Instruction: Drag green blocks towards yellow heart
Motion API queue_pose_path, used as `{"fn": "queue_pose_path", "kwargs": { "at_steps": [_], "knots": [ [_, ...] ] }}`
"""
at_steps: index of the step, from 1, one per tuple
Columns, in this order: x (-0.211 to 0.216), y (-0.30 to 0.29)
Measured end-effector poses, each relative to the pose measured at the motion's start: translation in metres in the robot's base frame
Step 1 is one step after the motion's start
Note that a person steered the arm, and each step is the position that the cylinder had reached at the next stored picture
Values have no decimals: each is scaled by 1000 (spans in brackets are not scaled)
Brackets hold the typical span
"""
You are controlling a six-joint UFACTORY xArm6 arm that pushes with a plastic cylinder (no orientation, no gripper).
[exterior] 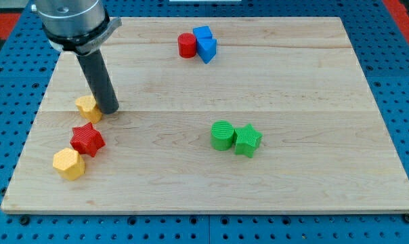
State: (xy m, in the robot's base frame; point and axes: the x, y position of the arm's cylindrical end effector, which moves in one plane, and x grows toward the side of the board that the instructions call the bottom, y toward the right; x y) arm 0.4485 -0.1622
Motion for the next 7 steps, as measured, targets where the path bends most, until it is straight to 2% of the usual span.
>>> {"fn": "queue_pose_path", "kwargs": {
  "at_steps": [1,2,3,4,5,7],
  "knots": [
    [-11,45],
    [-29,169],
    [-7,278],
    [48,317],
    [69,280],
    [59,130]
  ]
}}
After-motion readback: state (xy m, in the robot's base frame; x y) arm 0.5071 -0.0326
